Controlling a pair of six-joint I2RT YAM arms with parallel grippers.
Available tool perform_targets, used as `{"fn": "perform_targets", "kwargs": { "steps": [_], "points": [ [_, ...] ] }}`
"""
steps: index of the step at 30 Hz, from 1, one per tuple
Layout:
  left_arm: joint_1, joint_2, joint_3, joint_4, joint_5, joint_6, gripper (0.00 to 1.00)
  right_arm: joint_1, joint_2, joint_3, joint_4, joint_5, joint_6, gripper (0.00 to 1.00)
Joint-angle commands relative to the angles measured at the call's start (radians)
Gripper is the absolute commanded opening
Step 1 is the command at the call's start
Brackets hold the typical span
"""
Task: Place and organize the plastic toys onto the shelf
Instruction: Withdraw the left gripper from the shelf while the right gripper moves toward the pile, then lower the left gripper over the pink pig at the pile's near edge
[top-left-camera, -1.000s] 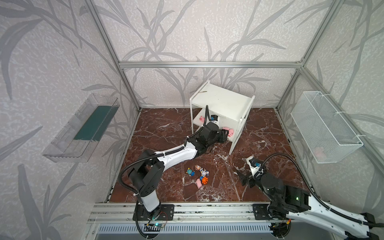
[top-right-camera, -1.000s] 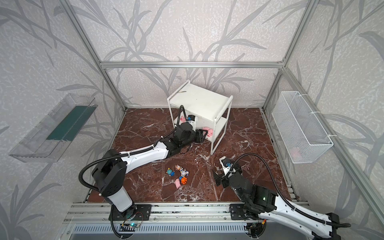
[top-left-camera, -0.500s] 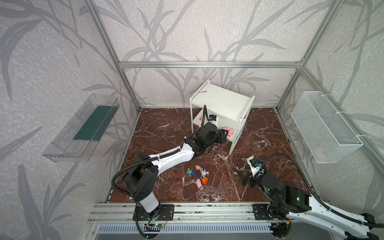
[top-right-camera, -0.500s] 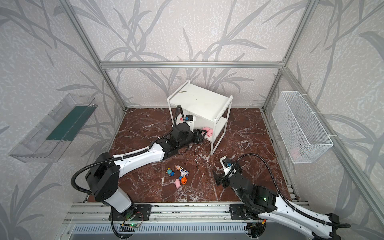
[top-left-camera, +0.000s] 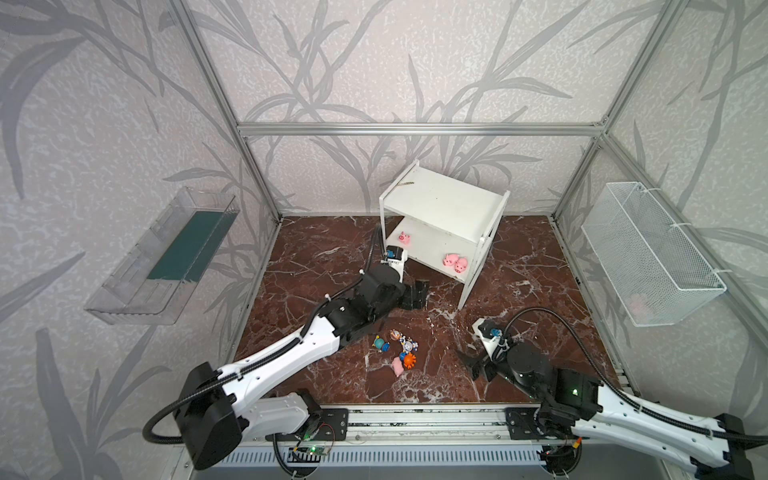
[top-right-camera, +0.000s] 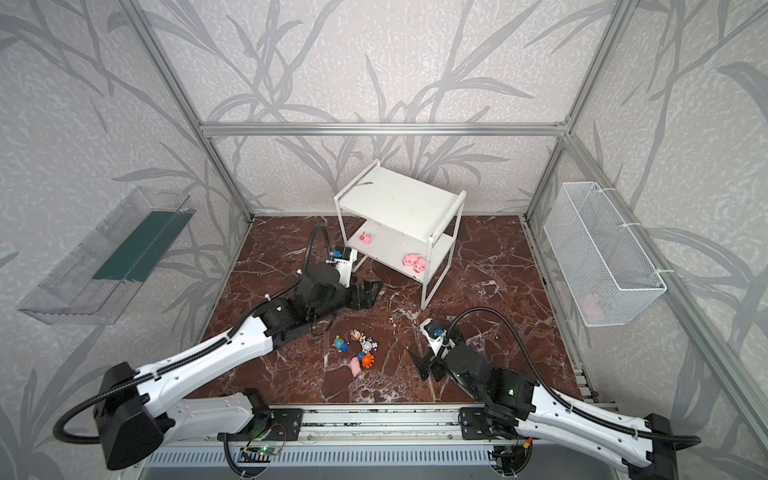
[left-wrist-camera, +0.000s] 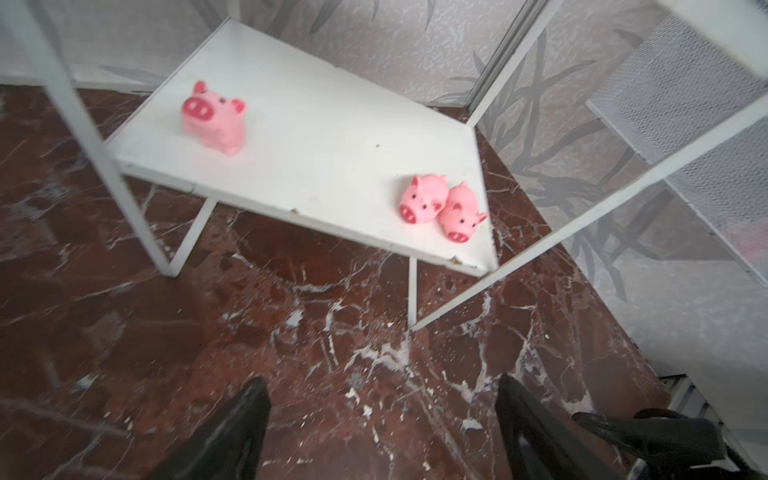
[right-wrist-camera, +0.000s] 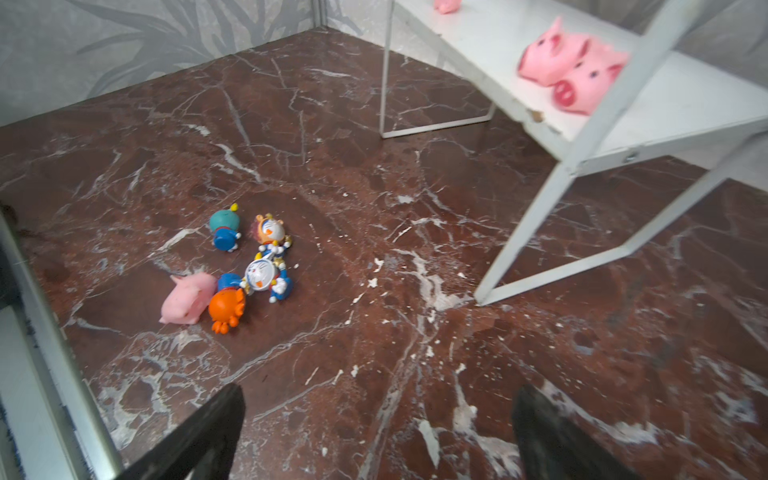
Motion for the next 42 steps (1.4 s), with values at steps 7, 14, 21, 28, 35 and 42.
{"fn": "perform_targets", "kwargs": {
  "steps": [7, 14, 21, 28, 35, 42],
  "points": [
    [0.011, -0.327, -0.247, -0.271, -0.151, -0.094, 0.96, 0.047, 0.485, 0.079, 0.331, -0.297, 0.020, 0.86],
    [0.015, -0.484, -0.333, -0.330, -0.189, -0.124, 0.99, 0.094, 0.737, 0.212, 0.346, -0.281, 0.059, 0.80],
    [0.014, -0.438, -0.389, -0.288, -0.009, -0.203, 0.83, 0.094, 0.810, 0.285, 0.286, -0.214, 0.064, 0.80],
    [-0.003, -0.336, -0.459, -0.196, 0.233, -0.298, 0.59, 0.095, 0.809, 0.299, 0.249, -0.170, 0.067, 0.79],
    [-0.094, -0.235, -0.467, -0.144, 0.311, -0.316, 0.57, 0.091, 0.801, 0.288, 0.225, -0.125, 0.075, 0.80],
    [-0.128, -0.117, -0.456, -0.075, 0.310, -0.342, 0.44, 0.085, 0.765, 0.274, 0.210, -0.106, 0.061, 0.80]
  ]
}}
